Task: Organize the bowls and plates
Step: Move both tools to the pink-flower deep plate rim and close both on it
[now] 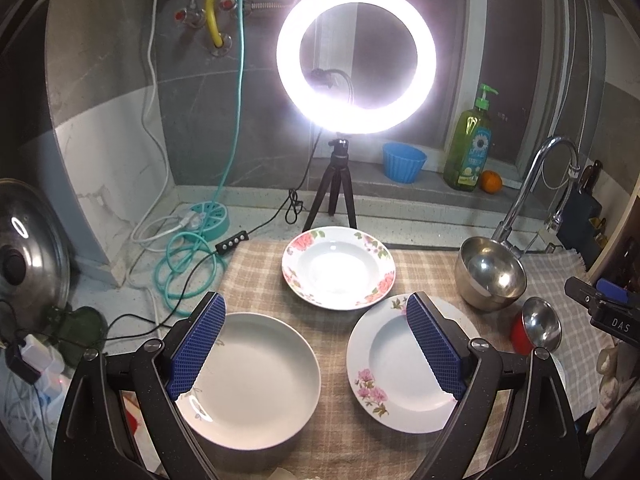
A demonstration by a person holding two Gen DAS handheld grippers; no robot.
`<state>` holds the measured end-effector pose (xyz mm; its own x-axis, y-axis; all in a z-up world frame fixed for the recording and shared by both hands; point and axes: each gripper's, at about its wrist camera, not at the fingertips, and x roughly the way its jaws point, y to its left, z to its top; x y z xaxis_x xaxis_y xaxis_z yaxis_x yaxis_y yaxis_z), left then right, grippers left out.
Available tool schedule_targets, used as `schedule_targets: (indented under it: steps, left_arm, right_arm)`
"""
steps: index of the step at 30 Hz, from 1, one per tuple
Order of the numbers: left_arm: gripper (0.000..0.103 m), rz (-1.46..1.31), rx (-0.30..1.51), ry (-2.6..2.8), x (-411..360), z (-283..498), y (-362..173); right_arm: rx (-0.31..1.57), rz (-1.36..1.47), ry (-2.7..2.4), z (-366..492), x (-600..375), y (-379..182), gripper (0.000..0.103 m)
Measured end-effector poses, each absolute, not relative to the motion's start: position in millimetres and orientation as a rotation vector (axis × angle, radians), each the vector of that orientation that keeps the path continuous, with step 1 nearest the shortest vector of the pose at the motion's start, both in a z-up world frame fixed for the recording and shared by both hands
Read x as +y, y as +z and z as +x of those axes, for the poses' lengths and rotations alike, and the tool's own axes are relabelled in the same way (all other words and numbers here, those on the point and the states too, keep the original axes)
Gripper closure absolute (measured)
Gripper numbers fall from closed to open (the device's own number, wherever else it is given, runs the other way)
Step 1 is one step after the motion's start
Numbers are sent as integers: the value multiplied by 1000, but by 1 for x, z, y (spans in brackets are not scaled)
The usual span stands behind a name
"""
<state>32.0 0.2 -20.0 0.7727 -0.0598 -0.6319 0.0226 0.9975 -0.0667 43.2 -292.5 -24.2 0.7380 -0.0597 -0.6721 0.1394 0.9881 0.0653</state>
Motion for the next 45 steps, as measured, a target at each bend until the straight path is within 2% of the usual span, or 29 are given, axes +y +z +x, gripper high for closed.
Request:
schedule_targets:
  steps: [10, 12, 14, 18, 20, 22, 23, 26, 28, 35, 45]
  left_arm:
    - [12, -99, 785, -92, 2, 47, -46]
    - [17, -106, 812, -115, 1, 50, -52]
    - [29, -110, 848, -138, 0, 56, -59]
    - [41, -191, 927, -197, 0, 62, -76]
    - [52, -232, 969, -219, -1, 62, -87]
    - [57, -262, 998, -238, -4, 59, -95]
    - [59, -272, 1011, -247, -5, 59, -98]
    - [60, -301, 1045, -262, -9, 53, -106]
    - [66, -328, 1068, -279, -10, 51, -112]
    - [74, -393, 1140, -292, -14, 43, -137]
    - [76, -445, 1197, -266, -18, 43, -162]
  right_arm:
    - [819, 188, 25, 61, -295, -45, 0]
    - [845, 197, 58, 66, -292, -51, 8]
    - [893, 206, 105, 74, -291, -60, 18]
    - [990, 203, 190, 90, -286, -80, 35]
    - [1036, 188, 217, 97, -283, -89, 42]
    - [1086, 204, 245, 106, -283, -99, 47]
    - [1114, 224, 263, 112, -283, -105, 53]
    - [1154, 221, 296, 123, -280, -114, 55]
    - [1166, 191, 301, 129, -275, -116, 56]
    - [1245, 167, 326, 157, -269, -137, 75]
    - [1289, 153, 291, 178, -268, -161, 78]
